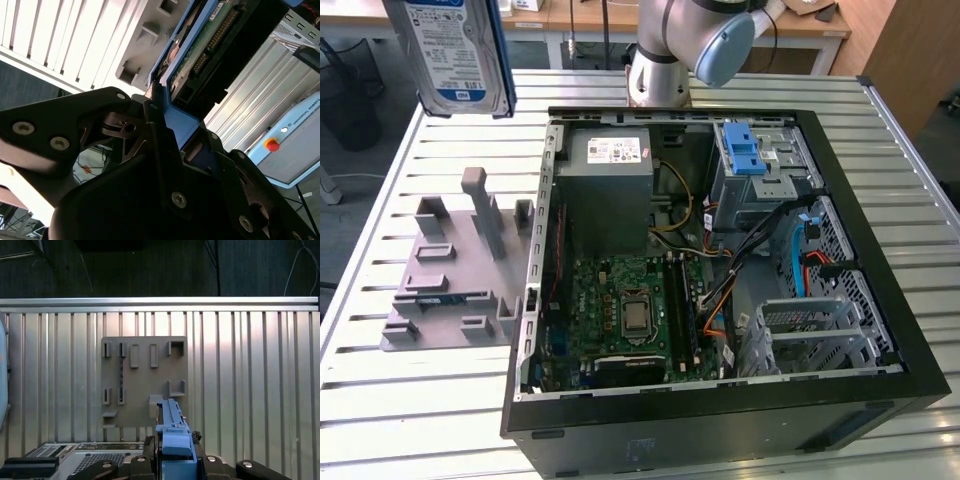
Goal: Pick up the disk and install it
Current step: 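Pick up the disk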
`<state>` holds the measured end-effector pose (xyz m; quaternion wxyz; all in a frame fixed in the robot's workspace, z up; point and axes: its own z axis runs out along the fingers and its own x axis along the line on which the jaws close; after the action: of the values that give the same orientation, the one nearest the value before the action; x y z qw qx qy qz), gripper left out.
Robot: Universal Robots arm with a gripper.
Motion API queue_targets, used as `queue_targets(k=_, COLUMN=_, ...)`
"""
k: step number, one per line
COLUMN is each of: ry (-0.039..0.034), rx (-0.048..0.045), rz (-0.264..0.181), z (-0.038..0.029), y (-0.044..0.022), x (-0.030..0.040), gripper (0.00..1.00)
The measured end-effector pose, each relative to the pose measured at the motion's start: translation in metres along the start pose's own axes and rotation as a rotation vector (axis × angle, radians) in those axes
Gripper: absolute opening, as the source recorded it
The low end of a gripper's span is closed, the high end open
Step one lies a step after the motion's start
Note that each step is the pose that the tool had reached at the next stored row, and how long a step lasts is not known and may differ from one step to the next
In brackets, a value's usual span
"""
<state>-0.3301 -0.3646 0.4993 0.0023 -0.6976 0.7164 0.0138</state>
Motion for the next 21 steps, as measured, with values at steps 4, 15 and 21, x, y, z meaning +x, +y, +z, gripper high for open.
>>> queue_targets(k=4, ry=0.0000, rx=0.0000, rz=0.000, z=-0.0001, y=-0.0027, x=0.0020, gripper=0.36)
queue_targets(k=15, ry=0.0000, rx=-0.0006, rz=0.000, z=-0.0005, y=-0.0144, x=0.0101, gripper=0.36)
queue_targets(k=21, ry=0.0000, rx=-0.0013, rz=0.001, z=-0.0007, y=-0.0214, x=0.0158, gripper=0.36)
